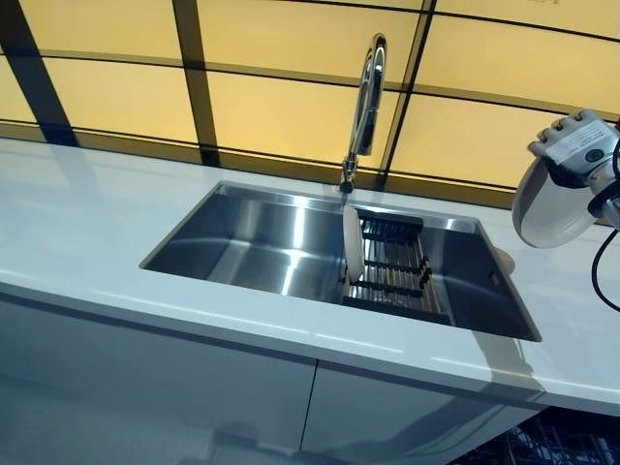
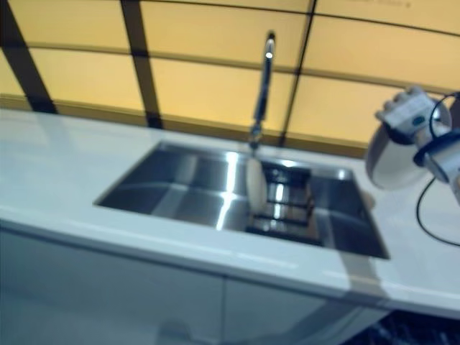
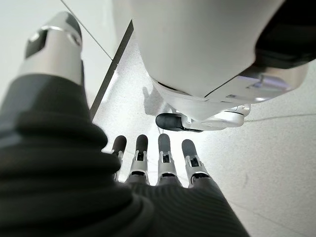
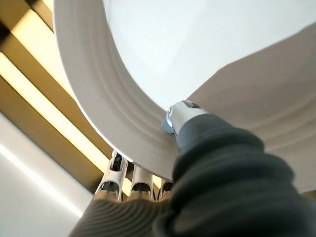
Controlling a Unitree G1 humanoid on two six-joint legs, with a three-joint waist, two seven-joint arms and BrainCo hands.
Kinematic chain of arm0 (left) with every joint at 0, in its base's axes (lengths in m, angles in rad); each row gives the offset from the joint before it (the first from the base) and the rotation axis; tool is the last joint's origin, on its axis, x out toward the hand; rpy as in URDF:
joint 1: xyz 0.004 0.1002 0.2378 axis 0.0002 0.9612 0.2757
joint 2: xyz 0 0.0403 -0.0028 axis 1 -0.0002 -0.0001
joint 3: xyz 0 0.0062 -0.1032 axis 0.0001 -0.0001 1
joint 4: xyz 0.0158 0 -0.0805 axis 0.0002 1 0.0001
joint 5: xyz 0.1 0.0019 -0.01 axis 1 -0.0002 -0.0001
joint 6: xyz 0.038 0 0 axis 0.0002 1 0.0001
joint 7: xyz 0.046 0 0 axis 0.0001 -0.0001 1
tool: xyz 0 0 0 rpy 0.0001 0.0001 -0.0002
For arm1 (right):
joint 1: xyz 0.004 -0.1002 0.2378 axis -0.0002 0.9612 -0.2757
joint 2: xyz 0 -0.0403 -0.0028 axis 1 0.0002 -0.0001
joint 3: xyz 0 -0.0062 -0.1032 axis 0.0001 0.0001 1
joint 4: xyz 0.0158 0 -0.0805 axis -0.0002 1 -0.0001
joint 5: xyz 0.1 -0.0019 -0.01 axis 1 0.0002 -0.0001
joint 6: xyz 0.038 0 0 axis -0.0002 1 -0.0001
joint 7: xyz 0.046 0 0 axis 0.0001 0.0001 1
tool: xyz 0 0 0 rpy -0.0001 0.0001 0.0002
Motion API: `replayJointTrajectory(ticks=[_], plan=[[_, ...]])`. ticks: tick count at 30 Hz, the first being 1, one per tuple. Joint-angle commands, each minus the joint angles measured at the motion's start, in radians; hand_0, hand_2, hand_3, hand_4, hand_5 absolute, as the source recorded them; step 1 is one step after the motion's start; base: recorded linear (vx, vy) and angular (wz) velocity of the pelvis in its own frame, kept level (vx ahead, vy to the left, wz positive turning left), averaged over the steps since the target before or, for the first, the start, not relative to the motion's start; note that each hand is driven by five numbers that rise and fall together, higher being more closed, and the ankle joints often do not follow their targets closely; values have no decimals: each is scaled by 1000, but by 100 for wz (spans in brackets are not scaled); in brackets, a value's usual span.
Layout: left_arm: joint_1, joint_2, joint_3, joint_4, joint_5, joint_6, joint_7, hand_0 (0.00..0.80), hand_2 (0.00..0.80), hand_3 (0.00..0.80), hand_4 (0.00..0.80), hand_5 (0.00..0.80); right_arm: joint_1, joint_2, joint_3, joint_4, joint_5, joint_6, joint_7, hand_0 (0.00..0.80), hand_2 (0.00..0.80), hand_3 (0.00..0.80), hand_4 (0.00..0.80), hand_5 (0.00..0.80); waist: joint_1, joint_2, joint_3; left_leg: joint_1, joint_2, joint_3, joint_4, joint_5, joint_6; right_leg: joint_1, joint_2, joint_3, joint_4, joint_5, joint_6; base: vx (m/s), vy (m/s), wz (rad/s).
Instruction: Take plates into dishwasher
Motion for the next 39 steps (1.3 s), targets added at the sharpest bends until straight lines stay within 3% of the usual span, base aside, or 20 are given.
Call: replayJointTrajectory(ticks=[1,9,13,16,18,23,26,30,33,39], plan=[[-47,38,-6,56,6,6,11,0,0,0,0,0,-131,-67,29,72,58,101,30,800,800,800,800,800,-11,-43,-26,7,13,-24,-3,-26,-1,99,-41,0,2,-55,116,-31,66,-14],[-75,26,-18,53,57,15,8,0,0,0,0,0,2,-79,-68,143,143,191,112,800,800,800,800,800,-61,-41,-8,55,2,32,58,-74,17,99,-57,77,2,-35,121,-12,104,-21],[-86,26,-26,38,91,25,-12,0,0,0,0,0,215,-58,-242,154,226,279,119,800,800,800,800,800,-94,-36,23,37,-41,36,126,-117,48,56,-80,118,2,32,151,2,88,-27],[-93,50,-37,37,107,29,-17,0,0,0,0,0,363,-43,-385,154,310,315,118,800,800,800,800,800,-103,-38,41,39,-51,43,122,-119,51,13,-90,94,2,72,168,-68,4,-37],[-71,80,-8,36,69,32,9,0,0,0,0,0,457,-21,-486,139,352,318,143,800,800,800,800,800,-105,-20,48,59,-40,76,71,-86,45,2,-108,20,25,100,165,-197,-77,-56],[-56,117,25,42,62,49,7,0,0,0,0,0,570,-4,-593,137,404,352,156,800,800,800,800,800,-67,0,37,33,5,108,44,-39,52,39,-136,-15,145,30,133,-199,-142,-77],[-72,126,31,68,35,55,23,0,0,0,0,0,584,39,-605,219,450,342,118,800,800,800,800,800,-39,-23,32,-8,37,136,102,-56,42,99,-127,-73,29,21,144,-171,-211,-59],[-102,91,43,59,2,66,73,0,0,0,0,0,537,75,-568,244,492,376,170,800,800,800,800,800,-44,-22,26,0,66,163,50,-17,12,86,-86,-64,2,-2,143,-104,-85,-55],[-112,51,32,60,16,56,72,0,0,0,0,0,577,116,-587,191,490,408,218,800,800,800,800,800,-69,-15,17,7,56,151,11,5,0,89,-64,-50,2,-12,126,-27,9,-24],[-117,28,1,65,17,34,57,0,0,0,0,0,642,195,-630,160,585,456,257,800,800,800,800,800,-101,-3,9,23,41,146,-3,-4,-7,91,-50,-49,2,-20,113,10,-5,-4]])
